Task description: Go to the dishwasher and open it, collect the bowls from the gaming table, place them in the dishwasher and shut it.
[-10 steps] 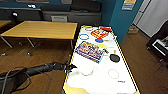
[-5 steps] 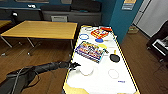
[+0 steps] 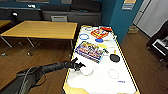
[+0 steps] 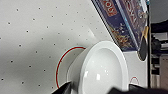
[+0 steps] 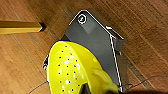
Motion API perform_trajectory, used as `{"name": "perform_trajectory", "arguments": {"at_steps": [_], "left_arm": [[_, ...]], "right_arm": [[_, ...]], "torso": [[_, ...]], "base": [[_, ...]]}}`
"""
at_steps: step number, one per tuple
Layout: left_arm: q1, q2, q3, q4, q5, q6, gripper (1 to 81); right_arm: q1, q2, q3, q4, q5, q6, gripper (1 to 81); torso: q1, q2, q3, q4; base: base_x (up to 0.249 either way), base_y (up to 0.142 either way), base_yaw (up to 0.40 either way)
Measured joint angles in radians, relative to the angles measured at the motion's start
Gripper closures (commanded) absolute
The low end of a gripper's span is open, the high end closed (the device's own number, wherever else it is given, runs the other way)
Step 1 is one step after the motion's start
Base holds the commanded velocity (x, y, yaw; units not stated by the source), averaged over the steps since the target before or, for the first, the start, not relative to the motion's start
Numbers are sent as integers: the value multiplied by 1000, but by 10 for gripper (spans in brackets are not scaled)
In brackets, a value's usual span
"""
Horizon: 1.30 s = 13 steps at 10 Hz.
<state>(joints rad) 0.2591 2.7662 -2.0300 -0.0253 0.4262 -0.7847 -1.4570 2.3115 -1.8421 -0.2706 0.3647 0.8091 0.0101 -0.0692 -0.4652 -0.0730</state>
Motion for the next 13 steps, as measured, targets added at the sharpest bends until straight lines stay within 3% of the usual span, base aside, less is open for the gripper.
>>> {"name": "perform_trajectory", "arguments": {"at_steps": [6,7,8,9,11,13], "left_arm": [[32,156,-219,3,29,2,10],[47,179,-246,5,29,2,811],[64,191,-272,35,47,46,811],[76,205,-268,102,59,3,811],[74,202,-244,154,69,3,811],[79,171,-138,163,98,3,811]], "right_arm": [[6,19,-38,0,-3,0,811],[6,21,-41,0,-2,0,811],[6,26,-44,0,-3,-1,811],[8,31,-46,-3,-5,0,811],[11,32,-47,-3,-6,0,811],[11,27,-42,-3,-7,0,811]], "torso": [[0,1,0,0],[0,1,0,0],[0,1,0,0],[0,1,0,0],[0,1,0,0],[1,1,0,0]], "base": [[0,0,0],[0,0,0],[0,0,0],[0,0,0],[0,0,0],[0,0,0]]}}
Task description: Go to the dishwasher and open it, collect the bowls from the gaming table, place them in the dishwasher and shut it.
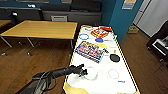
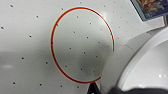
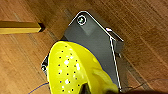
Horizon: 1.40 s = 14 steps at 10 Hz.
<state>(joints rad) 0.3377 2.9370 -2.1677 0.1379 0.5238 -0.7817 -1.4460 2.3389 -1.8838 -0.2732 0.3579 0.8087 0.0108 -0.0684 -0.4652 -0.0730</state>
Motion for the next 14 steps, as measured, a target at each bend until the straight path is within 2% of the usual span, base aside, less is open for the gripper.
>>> {"name": "perform_trajectory", "arguments": {"at_steps": [3,5,8,9,11,12,14], "left_arm": [[-75,-151,253,0,11,0,811],[-119,-316,444,0,18,-1,811],[-118,-596,713,1,33,0,811],[-92,-682,773,16,32,1,811],[45,-818,858,56,32,12,811],[122,-858,884,80,16,18,811],[284,-905,932,134,-56,22,811]], "right_arm": [[-17,-34,14,-9,3,0,811],[-53,-43,14,-17,13,0,811],[-98,-68,12,-61,18,-1,811],[-107,-67,12,-73,18,-1,811],[-144,-66,-7,-93,48,-1,811],[-159,-66,-28,-94,73,0,811],[-175,-65,-81,-94,123,0,811]], "torso": [[0,0,0,0],[0,0,0,0],[0,0,0,0],[0,0,0,0],[0,0,0,0],[0,0,0,0],[0,0,0,0]], "base": [[0,0,0],[0,0,0],[0,0,0],[0,0,0],[0,0,0],[0,0,0],[0,0,0]]}}
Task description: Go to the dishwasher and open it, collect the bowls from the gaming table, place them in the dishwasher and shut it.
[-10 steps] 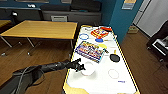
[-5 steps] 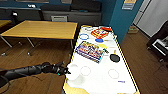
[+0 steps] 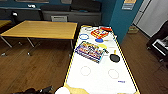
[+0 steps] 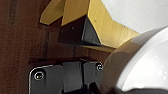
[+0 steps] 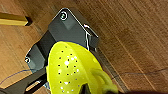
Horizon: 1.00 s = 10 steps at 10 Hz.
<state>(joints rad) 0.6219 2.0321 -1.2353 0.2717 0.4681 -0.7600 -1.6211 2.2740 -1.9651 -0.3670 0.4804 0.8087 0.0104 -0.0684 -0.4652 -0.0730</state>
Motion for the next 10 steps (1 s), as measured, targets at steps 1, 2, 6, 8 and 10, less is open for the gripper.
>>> {"name": "perform_trajectory", "arguments": {"at_steps": [1,2,6,8,10], "left_arm": [[65,-26,18,29,-37,1,811],[121,-48,23,58,-69,1,811],[295,-62,12,157,-186,4,811],[397,-17,-71,197,-224,5,811],[466,32,-177,237,-284,5,811]], "right_arm": [[-8,7,-24,0,10,0,811],[-14,22,-39,0,14,0,811],[-20,79,-105,-5,33,0,811],[-22,112,-134,-22,33,1,811],[-28,148,-183,-41,31,1,811]], "torso": [[0,0,0,0],[0,0,0,0],[0,0,43,0],[-1,0,85,0],[-2,-1,127,0]], "base": [[0,0,0],[0,0,0],[0,0,0],[0,0,0],[0,0,0]]}}
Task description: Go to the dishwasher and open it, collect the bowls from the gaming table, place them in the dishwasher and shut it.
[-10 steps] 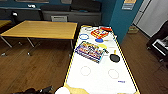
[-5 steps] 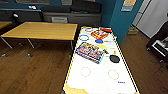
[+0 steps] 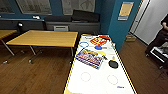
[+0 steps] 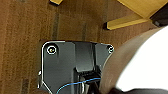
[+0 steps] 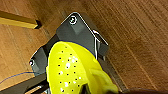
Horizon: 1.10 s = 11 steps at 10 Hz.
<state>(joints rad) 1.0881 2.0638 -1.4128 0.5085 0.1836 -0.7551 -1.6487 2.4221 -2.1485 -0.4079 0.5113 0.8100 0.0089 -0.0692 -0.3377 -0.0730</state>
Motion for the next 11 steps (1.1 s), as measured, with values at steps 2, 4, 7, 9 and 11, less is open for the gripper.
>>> {"name": "perform_trajectory", "arguments": {"at_steps": [2,4,7,9,11], "left_arm": [[91,80,-89,43,-36,0,811],[150,147,-179,79,-57,1,811],[215,262,-326,126,-72,2,811],[261,340,-411,148,-80,2,811],[286,386,-488,158,-84,2,811]], "right_arm": [[0,26,-46,-11,-1,2,811],[0,55,-88,-28,-5,3,811],[1,80,-126,-47,-7,10,811],[0,79,-130,-58,-8,10,811],[-5,83,-135,-77,-12,10,811]], "torso": [[-1,0,42,0],[-2,-2,82,0],[-3,-3,144,0],[-5,-3,185,0],[-6,-5,193,0]], "base": [[0,0,0],[0,0,0],[0,0,0],[0,0,0],[0,0,0]]}}
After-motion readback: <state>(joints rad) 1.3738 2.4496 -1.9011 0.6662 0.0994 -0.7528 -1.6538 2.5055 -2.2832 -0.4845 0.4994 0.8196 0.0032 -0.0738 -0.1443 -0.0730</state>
